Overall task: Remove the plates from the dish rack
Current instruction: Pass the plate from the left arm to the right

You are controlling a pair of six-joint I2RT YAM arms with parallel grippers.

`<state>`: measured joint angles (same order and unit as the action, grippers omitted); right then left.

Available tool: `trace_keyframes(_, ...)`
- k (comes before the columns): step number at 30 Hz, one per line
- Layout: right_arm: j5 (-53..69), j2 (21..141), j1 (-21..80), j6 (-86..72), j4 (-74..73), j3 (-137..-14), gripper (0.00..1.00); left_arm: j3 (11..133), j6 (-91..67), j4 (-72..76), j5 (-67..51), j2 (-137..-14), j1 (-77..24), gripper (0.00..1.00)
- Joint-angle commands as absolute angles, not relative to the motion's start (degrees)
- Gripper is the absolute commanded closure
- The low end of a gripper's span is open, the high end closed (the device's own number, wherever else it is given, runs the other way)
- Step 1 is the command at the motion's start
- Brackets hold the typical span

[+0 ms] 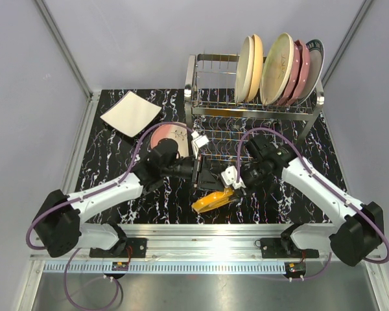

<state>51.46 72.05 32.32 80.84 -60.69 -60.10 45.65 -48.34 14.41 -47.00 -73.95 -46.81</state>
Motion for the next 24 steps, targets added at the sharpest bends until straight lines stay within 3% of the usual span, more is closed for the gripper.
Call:
trace_keyframes(1,52.2,68.1,32.6,82.0,-60.1,-59.3,1.0,51.2,-42.7,13.4,-47.3,-69.4,-46.5,0.56)
trace_keyframes(2,51.7,67.2,32.6,80.6,-59.7,-59.1,1.0,52.3,-39.3,9.4,-46.8,-68.7,-46.5,0.46)
trace_keyframes(6,47.8,65.1,32.6,73.4,-55.8,-58.3,1.0,54.6,-31.9,0.8,-42.6,-66.0,-46.6,0.32)
trace_keyframes(18,27.0,57.7,32.5,59.4,-56.6,-59.7,1.0,56.8,-17.0,-17.3,-23.9,-57.8,-46.6,0.25)
trace_keyframes(24,16.7,53.4,32.6,52.8,-58.3,-57.9,1.0,56.4,-11.7,-22.1,-11.9,-51.8,-46.6,0.07)
